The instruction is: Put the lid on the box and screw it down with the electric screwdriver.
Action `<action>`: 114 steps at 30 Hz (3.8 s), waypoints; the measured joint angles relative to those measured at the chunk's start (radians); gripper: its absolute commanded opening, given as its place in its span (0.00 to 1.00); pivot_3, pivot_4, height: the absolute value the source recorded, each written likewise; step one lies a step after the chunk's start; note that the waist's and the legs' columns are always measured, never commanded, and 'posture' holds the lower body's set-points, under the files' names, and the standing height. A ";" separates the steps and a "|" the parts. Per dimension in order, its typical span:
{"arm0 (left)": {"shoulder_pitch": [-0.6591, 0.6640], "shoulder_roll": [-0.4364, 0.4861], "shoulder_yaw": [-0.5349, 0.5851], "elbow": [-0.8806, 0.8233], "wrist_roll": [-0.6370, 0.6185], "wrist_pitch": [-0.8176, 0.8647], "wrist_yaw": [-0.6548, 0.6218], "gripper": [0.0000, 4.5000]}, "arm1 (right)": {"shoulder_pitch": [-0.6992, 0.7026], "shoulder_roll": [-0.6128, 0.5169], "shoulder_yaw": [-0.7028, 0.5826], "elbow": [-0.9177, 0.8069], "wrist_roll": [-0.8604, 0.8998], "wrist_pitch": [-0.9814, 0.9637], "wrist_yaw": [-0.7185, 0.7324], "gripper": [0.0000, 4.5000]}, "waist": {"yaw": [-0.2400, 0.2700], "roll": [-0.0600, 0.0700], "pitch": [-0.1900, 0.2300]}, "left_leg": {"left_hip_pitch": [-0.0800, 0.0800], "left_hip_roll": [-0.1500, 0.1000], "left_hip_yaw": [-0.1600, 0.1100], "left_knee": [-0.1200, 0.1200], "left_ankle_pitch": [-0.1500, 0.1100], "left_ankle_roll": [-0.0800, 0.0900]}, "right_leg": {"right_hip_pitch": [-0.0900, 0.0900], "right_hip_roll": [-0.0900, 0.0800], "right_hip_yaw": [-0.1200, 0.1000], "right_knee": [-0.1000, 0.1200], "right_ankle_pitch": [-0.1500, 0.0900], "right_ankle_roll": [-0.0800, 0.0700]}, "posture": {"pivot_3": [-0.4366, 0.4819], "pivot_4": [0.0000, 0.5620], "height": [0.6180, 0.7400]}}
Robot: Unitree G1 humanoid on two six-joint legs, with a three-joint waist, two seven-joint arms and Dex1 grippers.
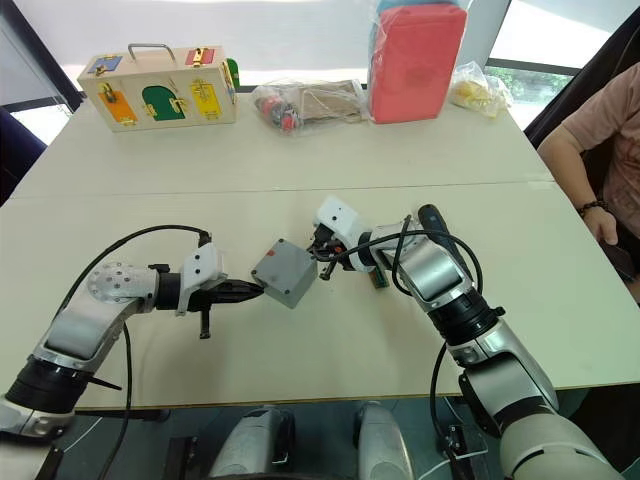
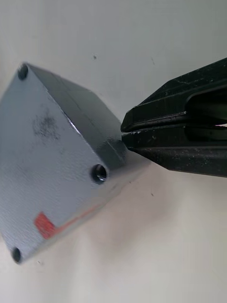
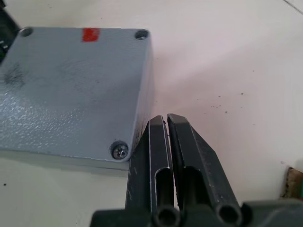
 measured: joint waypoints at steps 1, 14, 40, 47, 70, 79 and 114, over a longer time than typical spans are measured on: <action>-0.008 0.000 0.000 0.011 0.004 -0.001 0.000 0.00 | 0.010 -0.006 -0.001 -0.019 0.001 0.015 0.006 0.02 | 0.000 0.000 0.000 | 0.000 0.000 0.000 0.000 0.000 0.000 | 0.000 0.000 0.000 0.000 0.000 0.000 | 0.48 0.27 0.92; -0.062 -0.011 0.004 0.080 0.032 -0.034 0.006 0.00 | 0.090 -0.036 -0.023 -0.194 0.047 0.182 0.023 0.02 | -0.001 0.000 0.000 | 0.000 0.000 0.000 0.000 0.000 0.000 | 0.000 0.000 0.000 0.000 0.000 0.000 | 0.48 0.27 0.92; -0.075 0.095 0.175 -0.167 -0.180 0.186 0.002 0.00 | 0.085 0.022 -0.223 -0.041 -0.039 0.026 -0.262 0.69 | -0.003 0.000 0.000 | 0.000 0.000 0.000 0.001 0.000 0.000 | 0.000 0.000 0.000 0.001 0.000 0.000 | 0.48 0.27 0.92; -0.106 0.092 0.175 -0.199 -0.207 0.227 0.039 0.00 | 0.086 0.052 -0.226 0.051 -0.050 -0.014 -0.280 0.69 | -0.003 0.000 0.000 | 0.000 0.000 0.000 0.001 0.000 0.000 | 0.000 0.000 0.000 0.001 0.000 0.000 | 0.48 0.27 0.92; -0.110 0.078 0.168 -0.209 -0.224 0.242 0.075 0.00 | 0.084 0.079 -0.253 0.120 -0.048 -0.029 -0.285 0.03 | -0.003 0.000 0.000 | 0.000 0.000 0.000 0.001 0.001 -0.001 | 0.000 0.000 0.000 0.001 0.000 0.000 | 0.48 0.27 0.92; -0.110 0.069 0.161 -0.209 -0.224 0.242 0.082 0.00 | 0.080 0.080 -0.296 0.085 -0.011 0.034 -0.279 0.03 | -0.003 0.000 0.000 | 0.000 0.000 0.000 0.001 0.001 -0.001 | 0.000 0.000 0.000 0.001 0.000 0.000 | 0.48 0.27 0.92; -0.061 0.071 0.162 -0.236 -0.224 0.243 0.083 0.00 | 0.056 0.060 -0.171 -0.300 0.196 0.343 -0.204 0.03 | -0.002 0.000 0.000 | 0.000 0.000 -0.001 0.003 0.001 -0.001 | 0.000 0.000 0.000 0.003 0.000 0.000 | 0.48 0.27 0.92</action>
